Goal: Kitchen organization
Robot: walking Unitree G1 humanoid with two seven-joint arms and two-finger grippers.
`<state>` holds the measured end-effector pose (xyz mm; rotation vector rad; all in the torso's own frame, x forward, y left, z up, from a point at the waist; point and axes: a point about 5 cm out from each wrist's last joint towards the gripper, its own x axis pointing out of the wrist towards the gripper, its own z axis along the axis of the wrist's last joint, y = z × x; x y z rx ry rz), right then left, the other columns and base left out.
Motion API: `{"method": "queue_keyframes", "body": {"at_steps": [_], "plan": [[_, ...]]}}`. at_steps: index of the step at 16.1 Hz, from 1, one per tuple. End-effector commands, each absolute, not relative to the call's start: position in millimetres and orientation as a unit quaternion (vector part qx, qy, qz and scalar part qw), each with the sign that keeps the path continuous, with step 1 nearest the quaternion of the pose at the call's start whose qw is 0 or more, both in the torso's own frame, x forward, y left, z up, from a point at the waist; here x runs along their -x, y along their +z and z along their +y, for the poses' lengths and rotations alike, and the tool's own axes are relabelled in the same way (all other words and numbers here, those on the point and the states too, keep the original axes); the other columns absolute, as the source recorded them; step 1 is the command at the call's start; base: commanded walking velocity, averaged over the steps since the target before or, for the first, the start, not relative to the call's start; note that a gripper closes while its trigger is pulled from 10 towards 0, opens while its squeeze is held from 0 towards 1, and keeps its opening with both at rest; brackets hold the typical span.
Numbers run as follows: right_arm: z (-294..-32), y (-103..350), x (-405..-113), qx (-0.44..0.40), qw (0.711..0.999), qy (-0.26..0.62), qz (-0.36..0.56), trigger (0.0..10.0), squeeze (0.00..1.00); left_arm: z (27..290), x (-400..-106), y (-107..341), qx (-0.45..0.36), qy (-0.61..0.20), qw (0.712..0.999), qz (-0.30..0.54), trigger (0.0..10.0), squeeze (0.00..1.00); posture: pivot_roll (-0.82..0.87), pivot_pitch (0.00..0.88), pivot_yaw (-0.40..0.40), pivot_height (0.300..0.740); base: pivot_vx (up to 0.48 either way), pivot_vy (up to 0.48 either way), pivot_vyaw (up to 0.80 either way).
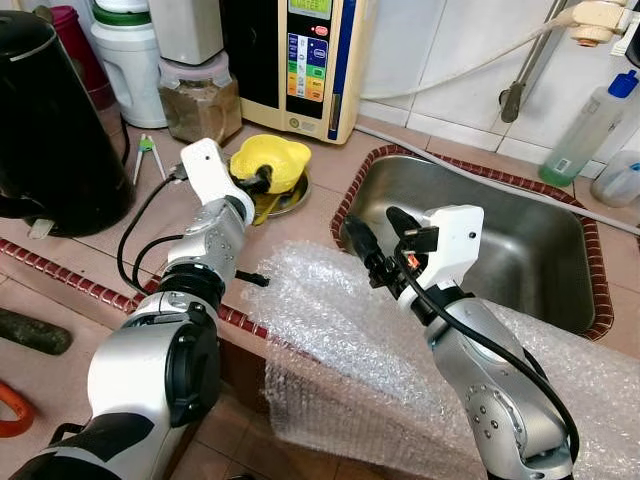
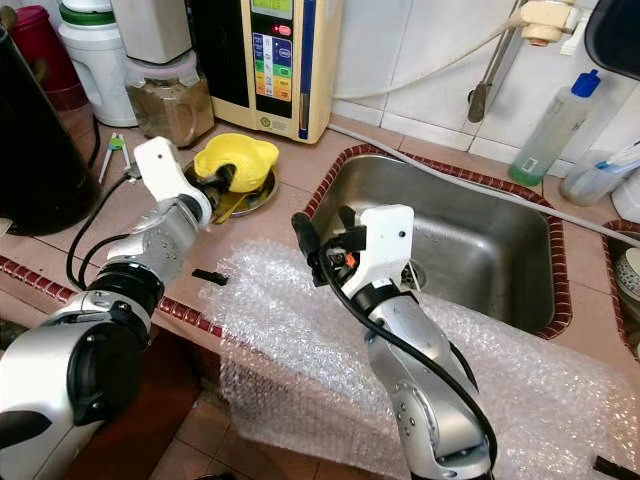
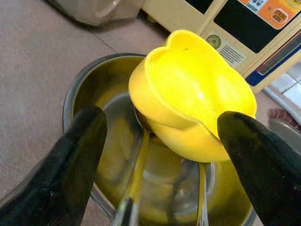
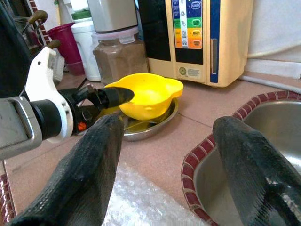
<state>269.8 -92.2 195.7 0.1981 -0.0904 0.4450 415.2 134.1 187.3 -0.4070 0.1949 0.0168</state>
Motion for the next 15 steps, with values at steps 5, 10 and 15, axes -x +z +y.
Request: {"method": "queue_keyframes", "body": {"at_steps": [5,10,15], "plan": [[-90.5,196.4,-266.7,-0.095,0.967,0.234,-0.044,10.0,0.00,142.3,-411.9,173.1,0.206,0.025,0.967,0.147,0.0,0.00,-0.06,0.094,-0.043,0.740,0.000,0.000,0.00],[-89.5,195.3,-266.7,-0.095,0.966,0.237,-0.042,10.0,0.00,160.8,-404.7,153.7,0.212,0.064,0.959,0.177,0.0,0.00,-0.05,0.092,-0.044,0.740,0.000,0.000,0.00],[-90.0,195.1,-267.8,-0.093,0.966,0.236,-0.042,10.0,0.00,171.9,-399.6,143.0,0.190,0.072,0.961,0.190,0.0,0.00,-0.05,0.092,-0.046,0.740,0.000,0.000,0.00]]}}
